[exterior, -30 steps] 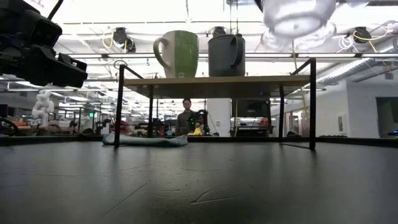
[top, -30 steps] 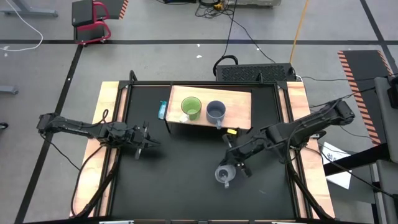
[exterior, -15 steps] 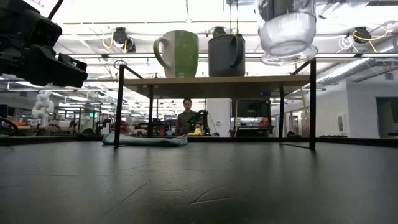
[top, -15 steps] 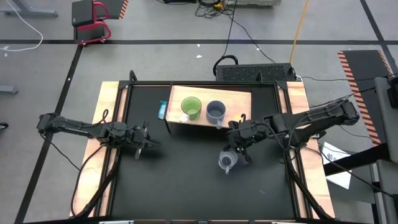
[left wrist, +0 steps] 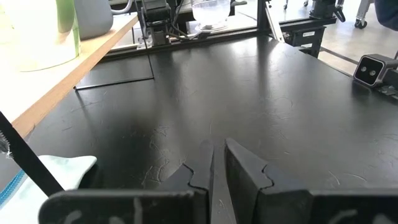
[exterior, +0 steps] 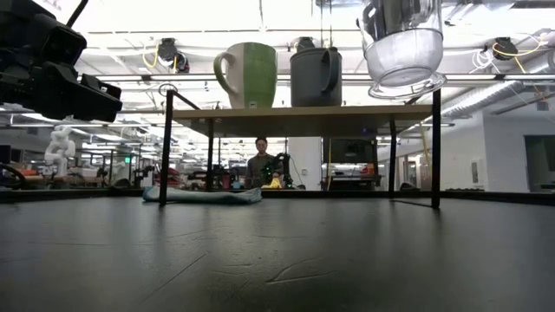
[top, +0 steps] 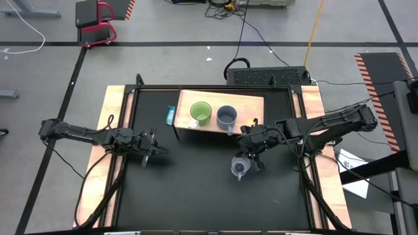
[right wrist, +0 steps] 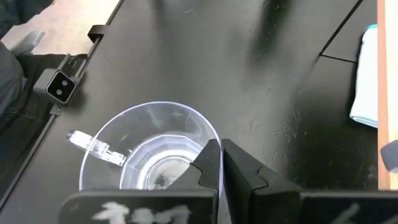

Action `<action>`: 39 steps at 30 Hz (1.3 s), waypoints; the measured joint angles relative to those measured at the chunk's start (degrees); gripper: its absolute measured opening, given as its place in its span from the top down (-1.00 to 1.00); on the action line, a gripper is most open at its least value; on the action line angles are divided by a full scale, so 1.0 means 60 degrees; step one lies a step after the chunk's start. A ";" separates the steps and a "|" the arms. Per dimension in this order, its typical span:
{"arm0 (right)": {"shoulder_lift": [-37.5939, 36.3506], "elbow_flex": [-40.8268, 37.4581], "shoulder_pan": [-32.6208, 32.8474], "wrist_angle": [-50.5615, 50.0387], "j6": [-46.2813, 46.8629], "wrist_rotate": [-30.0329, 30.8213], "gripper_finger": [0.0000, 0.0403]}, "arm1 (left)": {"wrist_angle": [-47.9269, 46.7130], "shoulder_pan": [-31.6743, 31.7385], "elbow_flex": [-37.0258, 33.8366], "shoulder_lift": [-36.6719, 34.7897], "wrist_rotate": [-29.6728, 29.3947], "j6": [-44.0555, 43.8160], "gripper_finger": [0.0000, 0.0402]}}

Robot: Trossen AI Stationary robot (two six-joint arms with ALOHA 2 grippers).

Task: Stack small to large cups/mugs on shelf
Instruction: Put the transparent cup on the shelf

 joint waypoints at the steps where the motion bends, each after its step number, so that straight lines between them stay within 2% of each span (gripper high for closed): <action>1: 0.0000 0.0000 0.0000 0.0002 -0.0006 0.0000 1.00 | -0.0002 0.0000 0.0000 -0.0004 0.0000 0.0000 0.79; 16: -0.0010 -0.0004 -0.0348 0.0002 -0.0042 -0.0016 1.00 | 0.0000 0.0000 0.0000 -0.0004 0.0000 0.0000 0.79; 32: -0.1281 -0.0007 -0.1154 -0.0538 -0.0224 -0.0273 1.00 | -0.0007 0.0000 -0.0002 -0.0002 0.0000 0.0065 0.79; 39: -0.1413 0.0012 -0.1455 -0.0749 -0.0250 -0.0276 1.00 | -0.0007 0.0000 0.0000 -0.0001 -0.0003 0.0073 0.79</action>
